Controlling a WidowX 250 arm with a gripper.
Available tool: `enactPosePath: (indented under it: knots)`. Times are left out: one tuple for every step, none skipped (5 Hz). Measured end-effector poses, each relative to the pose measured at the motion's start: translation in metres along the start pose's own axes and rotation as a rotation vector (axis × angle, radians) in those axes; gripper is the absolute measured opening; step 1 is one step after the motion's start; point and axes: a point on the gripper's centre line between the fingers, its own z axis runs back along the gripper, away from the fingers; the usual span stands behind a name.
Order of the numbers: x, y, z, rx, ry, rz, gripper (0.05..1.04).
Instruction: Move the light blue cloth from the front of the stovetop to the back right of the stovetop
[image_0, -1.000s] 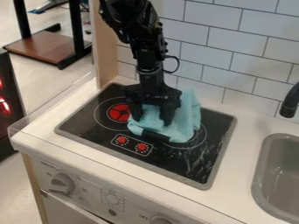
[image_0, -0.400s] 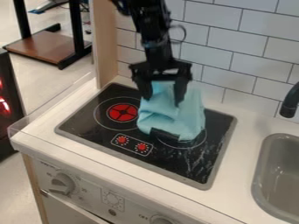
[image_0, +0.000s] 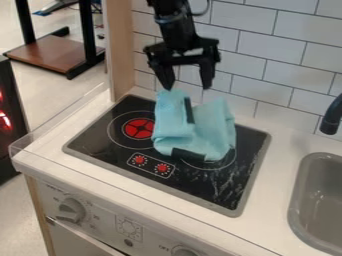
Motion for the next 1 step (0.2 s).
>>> enactPosePath:
  knots:
    - [0.0003,0.0002,0.0007,-0.001,-0.002,-0.004,0.999]
